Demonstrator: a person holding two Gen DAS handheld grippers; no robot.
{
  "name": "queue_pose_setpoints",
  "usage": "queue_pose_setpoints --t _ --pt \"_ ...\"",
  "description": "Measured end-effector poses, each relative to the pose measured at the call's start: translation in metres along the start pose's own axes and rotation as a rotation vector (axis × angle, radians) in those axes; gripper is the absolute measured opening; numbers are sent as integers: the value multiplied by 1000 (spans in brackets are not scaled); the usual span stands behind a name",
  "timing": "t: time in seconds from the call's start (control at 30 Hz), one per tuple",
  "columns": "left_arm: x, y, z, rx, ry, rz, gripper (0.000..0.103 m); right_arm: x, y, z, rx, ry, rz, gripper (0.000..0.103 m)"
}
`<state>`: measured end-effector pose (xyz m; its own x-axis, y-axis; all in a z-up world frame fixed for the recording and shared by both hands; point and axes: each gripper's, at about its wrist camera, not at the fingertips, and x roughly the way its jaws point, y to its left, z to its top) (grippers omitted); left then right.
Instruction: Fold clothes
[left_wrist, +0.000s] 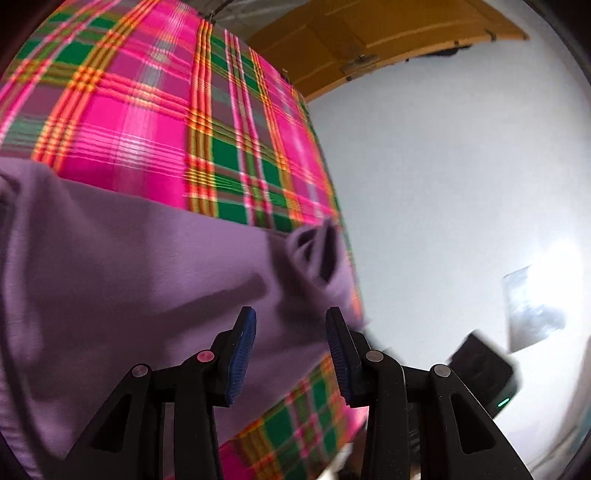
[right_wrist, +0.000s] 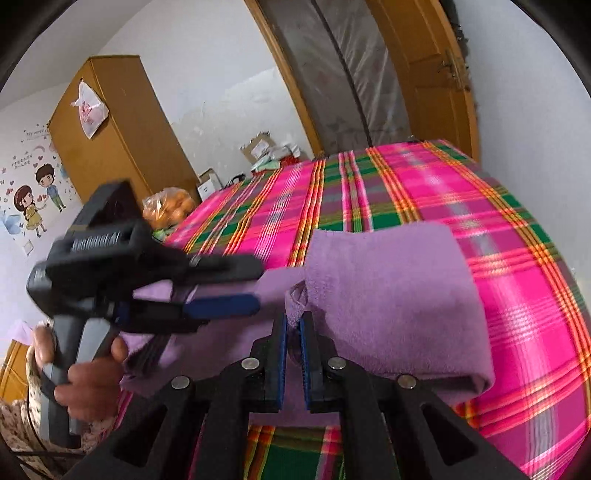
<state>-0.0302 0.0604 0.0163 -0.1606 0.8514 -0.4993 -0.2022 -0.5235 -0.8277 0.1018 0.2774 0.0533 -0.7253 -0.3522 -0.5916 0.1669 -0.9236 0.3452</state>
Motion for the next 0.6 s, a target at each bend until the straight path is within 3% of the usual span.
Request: queue_pose_setpoints --t 0.07,0.5,0.57,0.6 --pt "6 -2 3 1 0 -7 52 2 3 -4 -4 8 14 7" --pt "42 2 6 -113 96 -50 52 -2 4 -16 -7 10 74 8" --pt "46 2 6 -129 105 -25 46 -4 2 -18 4 14 77 10" --pt "47 2 6 -132 102 -23 37 -4 0 -19 10 15 79 10"
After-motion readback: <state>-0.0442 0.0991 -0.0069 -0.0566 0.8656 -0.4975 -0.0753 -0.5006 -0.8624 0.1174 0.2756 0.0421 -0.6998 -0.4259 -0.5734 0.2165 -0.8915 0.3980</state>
